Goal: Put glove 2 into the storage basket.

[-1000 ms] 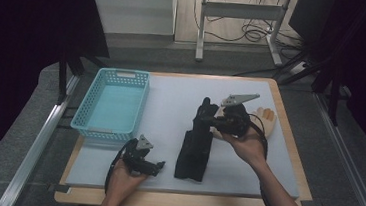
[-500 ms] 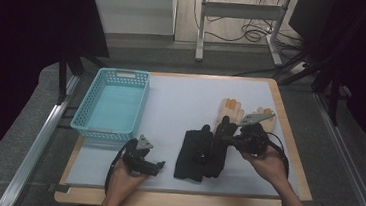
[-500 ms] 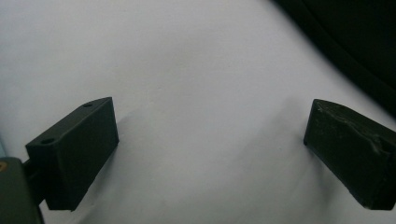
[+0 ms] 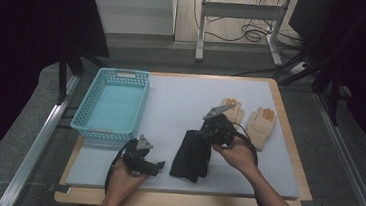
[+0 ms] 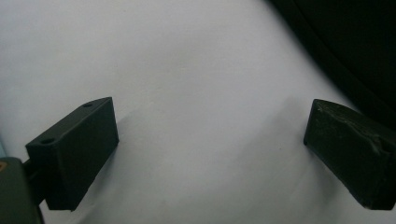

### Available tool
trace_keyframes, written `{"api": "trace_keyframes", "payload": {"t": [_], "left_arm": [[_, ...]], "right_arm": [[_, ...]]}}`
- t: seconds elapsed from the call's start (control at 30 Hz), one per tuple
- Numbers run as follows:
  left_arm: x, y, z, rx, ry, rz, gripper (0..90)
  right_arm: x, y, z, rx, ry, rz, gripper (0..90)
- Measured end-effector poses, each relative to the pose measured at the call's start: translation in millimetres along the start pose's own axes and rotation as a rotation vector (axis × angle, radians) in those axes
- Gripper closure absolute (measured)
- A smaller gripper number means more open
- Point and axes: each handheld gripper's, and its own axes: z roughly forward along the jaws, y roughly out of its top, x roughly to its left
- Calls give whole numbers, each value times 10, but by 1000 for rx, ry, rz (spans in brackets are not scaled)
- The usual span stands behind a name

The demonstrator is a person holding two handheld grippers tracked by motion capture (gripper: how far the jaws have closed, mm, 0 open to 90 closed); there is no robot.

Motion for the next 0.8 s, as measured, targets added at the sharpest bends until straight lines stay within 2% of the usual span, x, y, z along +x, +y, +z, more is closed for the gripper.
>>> {"api": "trace_keyframes", "payload": {"t": [0.1, 0.17, 0.23, 0.3, 0.37, 0.43, 0.53, 0.7, 0.77, 0.8], "left_arm": [[1, 0, -1, 1, -1, 2, 34], [1, -1, -1, 0, 0, 2, 34], [2, 1, -2, 3, -1, 3, 34], [2, 0, -2, 2, 0, 3, 34], [2, 1, -2, 4, -1, 3, 34], [3, 1, -3, 4, 0, 4, 34], [0, 1, -3, 5, 0, 1, 34], [1, 0, -2, 4, 0, 2, 34], [0, 1, -3, 5, -1, 1, 34], [0, 1, -3, 5, -1, 1, 34]], "right_arm": [[57, 103, 207, 11, 12, -15, 863], [70, 153, 290, -6, 21, -12, 755], [60, 193, 305, -26, 28, -11, 736], [38, 199, 281, -28, 14, -16, 717], [-9, 171, 251, -25, -5, -20, 713], [-87, 112, 237, -28, -24, -3, 697], [-214, 6, 277, -27, -46, 19, 627], [-339, -117, 489, -28, -82, 38, 477], [-360, -166, 605, 3, -95, 37, 478], [-360, -198, 663, 16, -97, 31, 513]]}}
